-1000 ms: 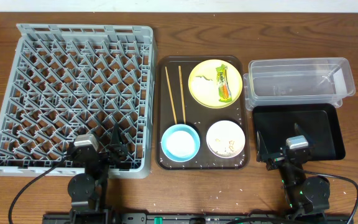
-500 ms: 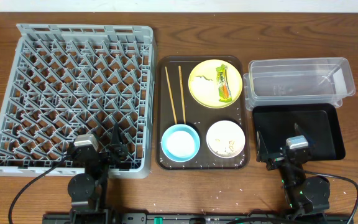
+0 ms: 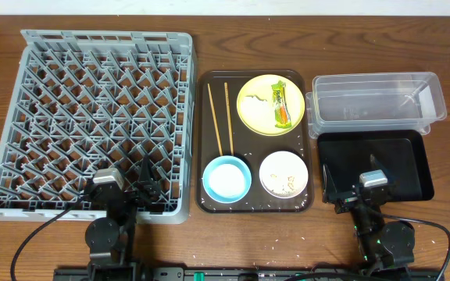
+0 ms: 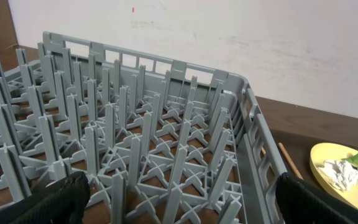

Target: Sort waste into correct bins and load items into the dishwasher

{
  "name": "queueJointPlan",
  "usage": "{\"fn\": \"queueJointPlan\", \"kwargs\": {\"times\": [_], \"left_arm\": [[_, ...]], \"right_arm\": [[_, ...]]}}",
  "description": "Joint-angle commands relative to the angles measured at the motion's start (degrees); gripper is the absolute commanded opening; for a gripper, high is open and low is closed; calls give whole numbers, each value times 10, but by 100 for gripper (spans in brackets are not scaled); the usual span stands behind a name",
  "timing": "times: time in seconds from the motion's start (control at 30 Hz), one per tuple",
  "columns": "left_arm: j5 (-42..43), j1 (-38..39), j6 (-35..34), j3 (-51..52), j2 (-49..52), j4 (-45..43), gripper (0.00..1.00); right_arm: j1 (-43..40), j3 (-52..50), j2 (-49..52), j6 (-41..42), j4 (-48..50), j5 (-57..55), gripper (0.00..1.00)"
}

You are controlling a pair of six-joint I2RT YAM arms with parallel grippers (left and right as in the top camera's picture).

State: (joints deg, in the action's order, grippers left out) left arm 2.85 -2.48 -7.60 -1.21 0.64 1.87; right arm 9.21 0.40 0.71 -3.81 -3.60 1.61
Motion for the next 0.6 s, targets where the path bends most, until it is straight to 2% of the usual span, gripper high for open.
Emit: {"fn": "queueJointPlan", "kwargs": {"times": [0.0,0.47,0.57], "left_arm": [[-4,1,2,10,-4,19,97],[9,2,-2,10,-4,19,96],[38,2,-2,9,-4,17,96]], "right_arm": [[-7,-1,-2,-12,5,-19,99],[-7,-1,-2,-9,-5,-2,99],[-6,-1,-2,36,-5,7,99]]}}
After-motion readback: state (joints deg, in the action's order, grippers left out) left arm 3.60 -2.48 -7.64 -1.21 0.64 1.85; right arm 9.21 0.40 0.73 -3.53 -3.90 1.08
